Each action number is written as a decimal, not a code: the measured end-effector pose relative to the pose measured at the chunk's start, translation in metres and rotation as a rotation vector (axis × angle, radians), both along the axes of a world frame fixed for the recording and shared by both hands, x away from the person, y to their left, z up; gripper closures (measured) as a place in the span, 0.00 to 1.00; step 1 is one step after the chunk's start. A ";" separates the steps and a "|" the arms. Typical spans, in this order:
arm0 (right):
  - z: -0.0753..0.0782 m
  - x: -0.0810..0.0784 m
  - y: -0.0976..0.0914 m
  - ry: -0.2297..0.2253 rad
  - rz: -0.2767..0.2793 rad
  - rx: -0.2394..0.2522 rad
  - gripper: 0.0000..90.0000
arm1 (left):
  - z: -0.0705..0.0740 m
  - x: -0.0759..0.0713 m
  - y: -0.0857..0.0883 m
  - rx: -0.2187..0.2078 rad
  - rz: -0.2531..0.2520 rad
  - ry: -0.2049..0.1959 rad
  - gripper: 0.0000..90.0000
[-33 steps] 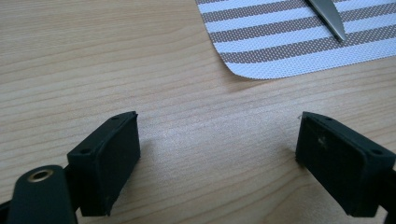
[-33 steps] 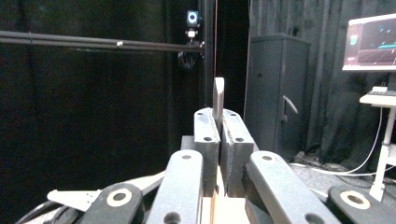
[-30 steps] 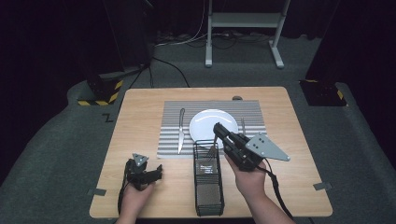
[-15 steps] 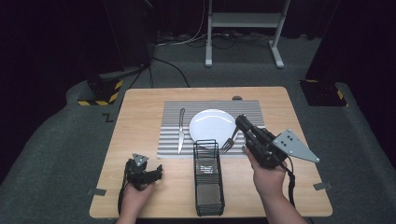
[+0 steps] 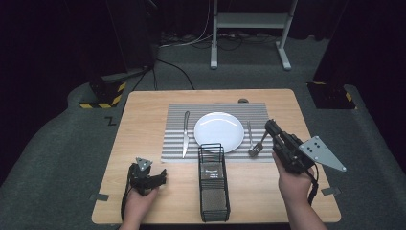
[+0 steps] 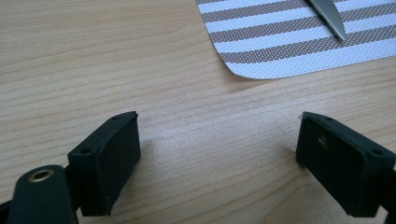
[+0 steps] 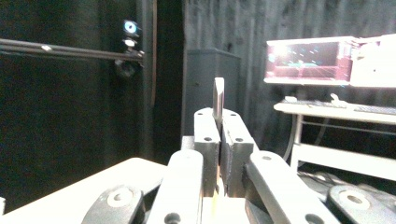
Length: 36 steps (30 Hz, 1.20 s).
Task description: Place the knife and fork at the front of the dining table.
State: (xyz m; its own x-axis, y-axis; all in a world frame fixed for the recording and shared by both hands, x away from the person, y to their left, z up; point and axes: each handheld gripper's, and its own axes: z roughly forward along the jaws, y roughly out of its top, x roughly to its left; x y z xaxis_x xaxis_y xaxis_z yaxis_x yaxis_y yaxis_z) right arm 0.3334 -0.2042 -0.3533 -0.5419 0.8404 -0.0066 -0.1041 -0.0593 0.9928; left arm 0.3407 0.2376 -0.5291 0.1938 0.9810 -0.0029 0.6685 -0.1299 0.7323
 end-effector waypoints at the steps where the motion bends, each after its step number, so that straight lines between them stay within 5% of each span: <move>1: -0.003 0.002 -0.004 0.005 -0.011 -0.004 0.96 | 0.000 0.000 0.000 0.000 0.001 -0.001 0.15; 12: -0.043 0.028 -0.030 0.084 -0.096 -0.028 0.96 | 0.000 0.000 0.000 0.000 0.000 0.000 0.15; 23: -0.076 0.076 -0.039 0.214 -0.141 -0.109 0.96 | 0.000 0.000 0.000 -0.001 0.000 0.000 0.15; 36: -0.087 0.105 -0.036 0.271 -0.160 -0.111 0.96 | 0.000 0.000 0.000 0.000 0.000 0.000 0.15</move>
